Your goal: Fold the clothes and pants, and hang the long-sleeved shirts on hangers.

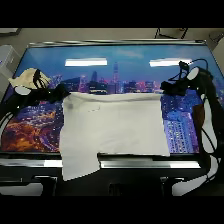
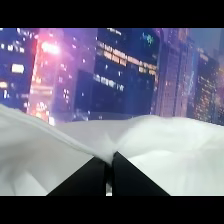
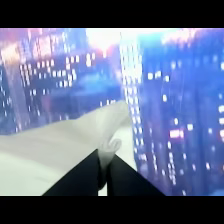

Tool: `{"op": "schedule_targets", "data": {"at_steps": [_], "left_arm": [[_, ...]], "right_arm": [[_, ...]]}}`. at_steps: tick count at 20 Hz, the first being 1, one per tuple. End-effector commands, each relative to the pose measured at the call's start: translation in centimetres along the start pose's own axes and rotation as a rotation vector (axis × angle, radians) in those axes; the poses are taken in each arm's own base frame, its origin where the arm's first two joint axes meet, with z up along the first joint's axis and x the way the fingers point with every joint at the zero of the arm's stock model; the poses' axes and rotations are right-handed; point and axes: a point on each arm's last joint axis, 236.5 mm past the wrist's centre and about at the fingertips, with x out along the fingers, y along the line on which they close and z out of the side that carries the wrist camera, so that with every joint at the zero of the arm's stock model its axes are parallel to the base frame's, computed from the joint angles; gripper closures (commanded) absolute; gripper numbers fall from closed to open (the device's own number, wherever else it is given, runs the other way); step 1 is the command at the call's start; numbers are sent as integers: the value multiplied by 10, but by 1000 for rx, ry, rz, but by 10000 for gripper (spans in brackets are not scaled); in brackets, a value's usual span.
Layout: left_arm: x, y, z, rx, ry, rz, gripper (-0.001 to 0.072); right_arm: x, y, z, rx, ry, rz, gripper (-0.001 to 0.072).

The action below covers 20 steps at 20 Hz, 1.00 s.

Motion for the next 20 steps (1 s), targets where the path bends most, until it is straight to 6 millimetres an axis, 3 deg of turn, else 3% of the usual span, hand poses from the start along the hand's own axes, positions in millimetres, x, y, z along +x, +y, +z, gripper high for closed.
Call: {"op": "schedule_targets", "data": {"at_steps": [1, 4, 7, 12, 14, 15, 16, 17, 18, 20], "left_arm": [[35, 14, 38, 59, -103, 4, 678], [33, 13, 75, 88, -217, 25, 678], [34, 11, 86, 98, -273, 43, 678], [78, 4, 46, 116, -178, 37, 678], [81, -3, 37, 123, -151, 24, 677], [79, -6, 33, 123, -127, 10, 634], [72, -10, 28, 123, -83, -16, 423], [59, -15, 23, 122, -30, -49, 168], [38, -15, 17, 125, 50, -81, 31], [-14, 15, -5, 72, 254, -48, 50]], "right_arm": [[19, 2, 63, 123, -274, 22, 670], [18, -1, 81, 124, -355, 19, 670], [16, -7, 88, 140, -388, -3, 670], [48, -16, 55, 234, -251, -17, 670], [49, -16, 46, 236, -211, -24, 654], [46, -15, 42, 237, -194, -24, 497], [37, -16, 40, 229, -176, -30, 287], [22, -19, 37, 204, -144, -35, 218], [4, -29, 34, 162, -105, -48, 190], [-39, -66, 7, 112, 40, -70, 83]]}}
